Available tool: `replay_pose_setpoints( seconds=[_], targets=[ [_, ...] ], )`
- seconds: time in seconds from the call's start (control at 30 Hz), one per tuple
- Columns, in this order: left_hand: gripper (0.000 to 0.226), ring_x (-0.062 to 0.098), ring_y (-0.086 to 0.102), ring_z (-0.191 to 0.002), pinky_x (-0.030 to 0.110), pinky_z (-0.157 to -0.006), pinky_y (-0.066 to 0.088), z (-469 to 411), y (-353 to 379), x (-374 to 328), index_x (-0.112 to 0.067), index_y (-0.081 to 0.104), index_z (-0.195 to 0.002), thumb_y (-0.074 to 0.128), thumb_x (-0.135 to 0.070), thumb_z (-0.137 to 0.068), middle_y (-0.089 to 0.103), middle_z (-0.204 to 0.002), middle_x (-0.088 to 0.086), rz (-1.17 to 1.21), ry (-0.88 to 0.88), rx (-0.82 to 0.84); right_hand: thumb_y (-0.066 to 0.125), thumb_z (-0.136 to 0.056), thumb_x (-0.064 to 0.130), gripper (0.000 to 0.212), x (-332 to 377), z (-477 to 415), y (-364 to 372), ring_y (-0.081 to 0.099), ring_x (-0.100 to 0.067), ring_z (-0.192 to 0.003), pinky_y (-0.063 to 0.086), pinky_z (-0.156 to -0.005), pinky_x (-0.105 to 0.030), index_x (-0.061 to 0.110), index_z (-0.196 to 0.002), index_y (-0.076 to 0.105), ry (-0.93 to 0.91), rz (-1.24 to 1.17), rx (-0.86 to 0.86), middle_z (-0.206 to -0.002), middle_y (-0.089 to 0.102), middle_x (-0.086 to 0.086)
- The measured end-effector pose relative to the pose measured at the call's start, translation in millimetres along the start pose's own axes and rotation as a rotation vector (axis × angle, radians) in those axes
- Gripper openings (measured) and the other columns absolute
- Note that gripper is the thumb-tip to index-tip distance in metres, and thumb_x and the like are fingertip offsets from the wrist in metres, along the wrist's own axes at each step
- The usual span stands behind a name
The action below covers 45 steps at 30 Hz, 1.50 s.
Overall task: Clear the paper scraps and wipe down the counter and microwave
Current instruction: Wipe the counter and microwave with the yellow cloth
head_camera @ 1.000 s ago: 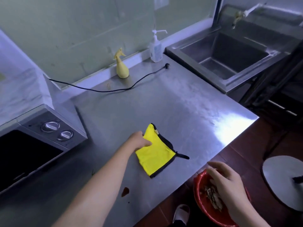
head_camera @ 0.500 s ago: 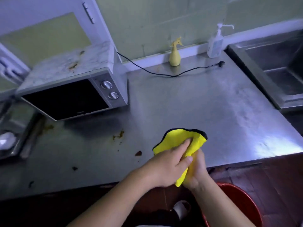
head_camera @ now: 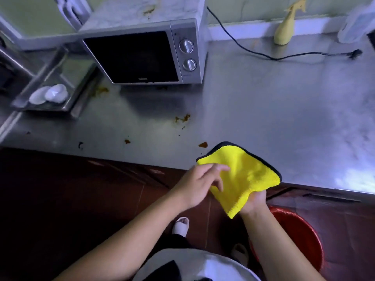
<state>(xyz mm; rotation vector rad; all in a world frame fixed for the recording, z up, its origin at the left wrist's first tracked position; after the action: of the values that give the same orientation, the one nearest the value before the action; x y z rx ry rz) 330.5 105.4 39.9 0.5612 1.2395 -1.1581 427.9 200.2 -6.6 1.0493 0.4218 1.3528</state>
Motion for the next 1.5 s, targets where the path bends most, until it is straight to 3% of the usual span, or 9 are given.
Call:
replay_pose_setpoints(
  seconds=[0.13, 0.23, 0.3, 0.33, 0.43, 0.53, 0.87, 1.13, 1.5],
  targets=[
    [0.054, 0.014, 0.021, -0.15, 0.023, -0.119, 0.016, -38.0, -86.1, 77.8, -0.018, 0.026, -0.155, 0.039, -0.036, -0.106, 0.024, -0.162, 0.005, -0.219, -0.23, -0.176, 0.067, -0.077, 0.018, 0.01, 26.5, -10.6, -11.2, 0.062, -0.006, -0.049, 0.053, -0.055, -0.017, 0.023, -0.069, 0.067, -0.273, 0.215, -0.269, -0.054, 0.065, 0.011],
    [0.071, 0.025, 0.007, -0.153, 0.038, -0.123, 0.009, -64.7, -155.2, 133.5, -0.009, 0.011, -0.158, 0.041, -0.042, -0.103, 0.009, -0.166, 0.011, -0.576, -0.314, -0.317, 0.048, -0.105, 0.03, 0.03, 42.7, -32.2, 4.5, 0.067, -0.011, -0.104, 0.053, -0.077, -0.025, 0.013, -0.128, 0.054, -0.434, 0.718, -0.561, -0.119, 0.071, 0.003],
    [0.07, 0.032, 0.008, -0.152, 0.043, -0.123, 0.009, -83.1, -190.0, 162.1, -0.007, 0.013, -0.157, 0.041, -0.04, -0.102, 0.012, -0.165, 0.014, -0.76, -0.296, -0.351, 0.053, -0.065, 0.092, 0.114, 31.4, -61.4, 28.9, 0.045, -0.023, -0.137, 0.045, -0.103, -0.033, 0.014, -0.147, 0.039, -0.376, 0.965, -0.492, -0.146, 0.048, -0.005],
    [0.07, 0.032, 0.006, -0.152, 0.045, -0.123, 0.007, -91.3, -203.9, 174.7, -0.008, 0.013, -0.157, 0.039, -0.041, -0.102, 0.011, -0.165, 0.014, -0.824, -0.289, -0.357, 0.044, -0.056, 0.099, 0.12, 20.2, -85.4, 37.0, 0.037, -0.017, -0.141, 0.032, -0.115, -0.038, 0.022, -0.148, 0.037, -0.381, 1.066, -0.418, -0.149, 0.043, 0.002],
    [0.072, 0.03, 0.006, -0.152, 0.047, -0.123, 0.005, -105.4, -228.1, 202.3, -0.01, 0.015, -0.157, 0.032, -0.049, -0.099, 0.012, -0.165, 0.012, -0.97, -0.244, -0.377, 0.029, -0.094, 0.073, 0.073, -32.4, -157.4, 32.2, 0.0, -0.019, -0.154, 0.003, -0.122, -0.053, 0.041, -0.157, 0.013, -0.134, 1.797, -0.486, -0.168, 0.006, 0.005],
    [0.074, 0.031, 0.015, -0.151, 0.048, -0.122, 0.01, -105.2, -231.3, 216.3, -0.012, 0.023, -0.156, 0.029, -0.054, -0.096, 0.022, -0.163, 0.013, -1.017, -0.137, -0.422, 0.016, -0.092, 0.077, 0.077, -80.8, -197.7, 9.5, -0.025, -0.031, -0.15, -0.014, -0.116, -0.063, 0.043, -0.157, -0.009, -0.092, 2.153, -0.76, -0.166, -0.021, -0.001],
    [0.07, 0.029, 0.012, -0.152, 0.048, -0.123, 0.008, -107.0, -233.8, 220.4, -0.02, 0.023, -0.157, 0.032, -0.052, -0.095, 0.019, -0.164, 0.011, -0.99, -0.121, -0.451, 0.013, -0.088, 0.081, 0.083, -52.2, -263.7, 21.1, -0.018, -0.035, -0.152, -0.007, -0.116, -0.068, 0.04, -0.157, -0.006, -0.226, 2.057, -1.069, -0.168, -0.012, -0.007],
    [0.068, 0.028, 0.012, -0.152, 0.047, -0.123, 0.008, -112.2, -233.4, 225.6, -0.021, 0.022, -0.157, 0.023, -0.055, -0.098, 0.019, -0.164, 0.01, -1.052, -0.099, -0.493, 0.008, -0.082, 0.087, 0.091, 8.7, -315.9, 31.0, -0.014, -0.035, -0.153, -0.004, -0.117, -0.066, 0.04, -0.158, -0.006, -0.289, 2.24, -0.921, -0.168, -0.01, -0.006],
    [0.069, 0.029, 0.022, -0.149, 0.047, -0.12, 0.011, -111.3, -232.0, 222.6, -0.021, 0.036, -0.152, 0.033, -0.055, -0.092, 0.029, -0.16, 0.011, -1.026, -0.076, -0.569, 0.009, -0.088, 0.082, 0.082, -74.4, -183.7, -14.2, -0.023, -0.025, -0.152, -0.004, -0.121, -0.059, 0.042, -0.156, -0.012, -0.337, 2.346, -0.701, -0.167, -0.015, 0.001]
  ],
)
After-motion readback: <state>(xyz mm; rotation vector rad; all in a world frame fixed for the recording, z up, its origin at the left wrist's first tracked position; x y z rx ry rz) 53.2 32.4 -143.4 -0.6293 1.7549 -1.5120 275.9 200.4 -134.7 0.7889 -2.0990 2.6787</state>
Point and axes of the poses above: each hand's wrist, its own z-axis away from the middle knuckle, its own y-axis out of the palm, x = y × z, the point moved 4 cm from there along -z, towards the middle knuckle
